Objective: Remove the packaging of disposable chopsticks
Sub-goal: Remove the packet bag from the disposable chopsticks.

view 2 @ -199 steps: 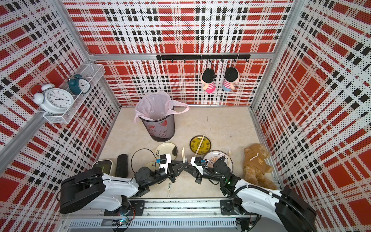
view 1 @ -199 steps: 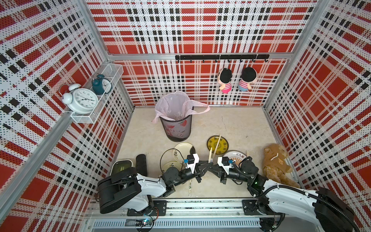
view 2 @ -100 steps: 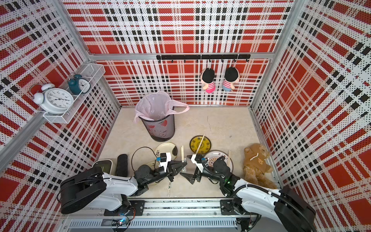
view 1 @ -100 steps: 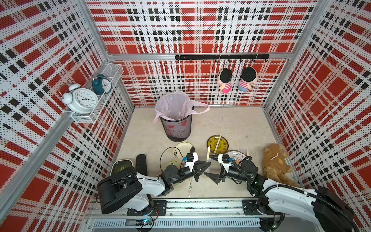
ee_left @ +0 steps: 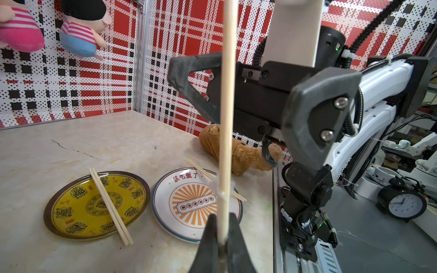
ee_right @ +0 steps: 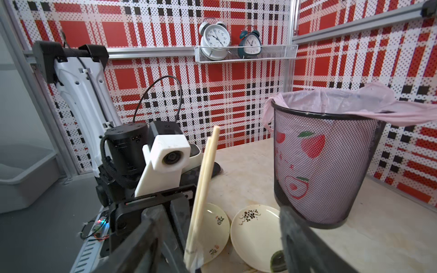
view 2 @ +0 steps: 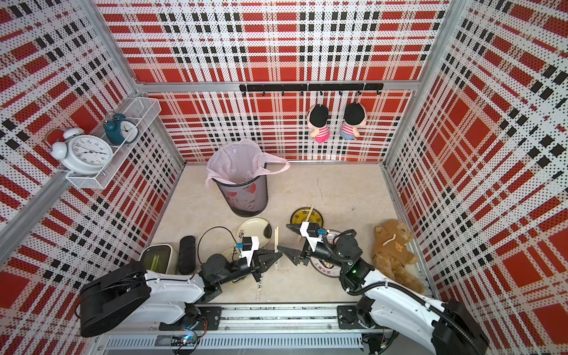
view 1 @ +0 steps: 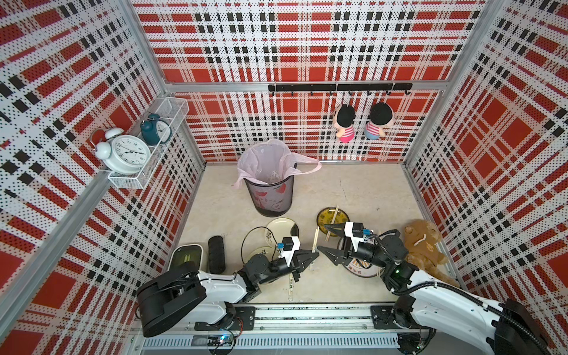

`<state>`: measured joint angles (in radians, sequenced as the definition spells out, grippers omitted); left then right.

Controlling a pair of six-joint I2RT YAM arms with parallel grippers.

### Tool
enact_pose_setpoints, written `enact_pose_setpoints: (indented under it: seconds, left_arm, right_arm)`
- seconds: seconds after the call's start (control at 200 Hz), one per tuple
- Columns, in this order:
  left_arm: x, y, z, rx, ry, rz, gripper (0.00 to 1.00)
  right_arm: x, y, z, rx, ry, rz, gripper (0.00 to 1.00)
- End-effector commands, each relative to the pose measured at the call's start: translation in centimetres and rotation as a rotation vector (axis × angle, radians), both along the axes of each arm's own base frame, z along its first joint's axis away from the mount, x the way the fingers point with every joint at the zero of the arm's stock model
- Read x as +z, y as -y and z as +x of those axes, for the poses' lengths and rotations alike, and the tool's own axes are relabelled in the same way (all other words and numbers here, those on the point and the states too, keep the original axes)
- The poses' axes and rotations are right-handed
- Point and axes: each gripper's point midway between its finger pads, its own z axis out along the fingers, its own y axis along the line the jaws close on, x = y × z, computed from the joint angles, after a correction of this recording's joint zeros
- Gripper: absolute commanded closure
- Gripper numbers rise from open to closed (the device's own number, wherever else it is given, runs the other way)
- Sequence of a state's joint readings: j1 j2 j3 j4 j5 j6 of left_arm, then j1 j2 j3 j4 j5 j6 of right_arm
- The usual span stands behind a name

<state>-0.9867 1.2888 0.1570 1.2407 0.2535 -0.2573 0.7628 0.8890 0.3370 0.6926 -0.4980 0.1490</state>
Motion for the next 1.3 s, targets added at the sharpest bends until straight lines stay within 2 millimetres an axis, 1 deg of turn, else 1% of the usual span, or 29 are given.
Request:
enact_pose_setpoints:
  seconds: [0.0,0.045,0.135,0.18,0.246,0.306,0.451,0.486,0.561,0.767,0.847,0.902,0.972,1.082,1.203,1.298]
  left_arm:
    - [-0.4,0.1,-0.1,-0.005,-0.001,0.019,1.00]
    - [-0.4,0.1,0.0,-0.006,-0.002,0.019,1.00]
    - [-0.3,0.1,0.0,-0.004,-0.001,0.017,1.00]
    - [-0.1,0.1,-0.1,-0.004,0.002,0.012,1.00]
    - [0.0,0.1,-0.2,-0.006,0.006,0.010,1.00]
    - [0.0,0.2,-0.3,-0.009,0.006,0.010,1.00]
    - [-0.3,0.5,-0.4,-0.018,0.003,0.020,1.00]
    - [-0.4,0.5,-0.4,-0.018,0.004,0.022,1.00]
    - [-0.4,0.4,-0.2,-0.006,0.002,0.022,1.00]
    - [-0.1,0.4,-0.3,-0.005,0.008,0.014,1.00]
    - [-0.1,0.5,-0.5,-0.013,0.008,0.015,1.00]
    - [-0.1,0.6,-0.5,-0.016,0.008,0.016,1.00]
    - [-0.1,0.6,-0.6,-0.015,0.008,0.015,1.00]
    - [0.0,0.5,-0.5,-0.009,0.008,0.013,1.00]
    - [0.1,0.7,-0.6,-0.013,0.009,0.015,1.00]
    - [0.1,0.7,-0.6,-0.013,0.009,0.016,1.00]
  right_arm:
    - [0.2,-0.6,-1.2,0.088,0.011,-0.012,0.36]
    - [0.1,-0.7,-1.4,0.108,0.008,-0.015,0.42]
    - [-0.1,-0.9,-1.7,0.135,-0.004,-0.021,0.45]
    - [-0.2,-1.1,-1.8,0.143,-0.008,-0.026,0.49]
    - [-0.5,-1.1,-1.4,0.132,-0.018,-0.034,0.51]
    - [-0.7,-1.3,-1.1,0.125,-0.022,-0.044,0.55]
    - [-0.6,-1.9,-0.8,0.144,-0.038,-0.046,0.74]
    - [-0.5,-2.0,-0.8,0.148,-0.038,-0.046,0.76]
    - [-0.6,-2.0,-0.9,0.150,-0.040,-0.047,0.78]
    - [-1.7,-2.0,-0.8,0.145,-0.060,-0.065,0.77]
    - [-1.7,-2.0,-0.6,0.138,-0.058,-0.065,0.82]
    - [-1.7,-2.0,-0.7,0.141,-0.053,-0.064,0.87]
    - [-1.7,-2.0,-0.7,0.141,-0.050,-0.063,0.91]
    - [-1.9,-2.0,-0.8,0.148,-0.055,-0.070,0.91]
    - [-2.3,-2.2,-0.8,0.158,-0.066,-0.078,0.85]
    - [-2.3,-2.2,-0.8,0.154,-0.064,-0.081,0.85]
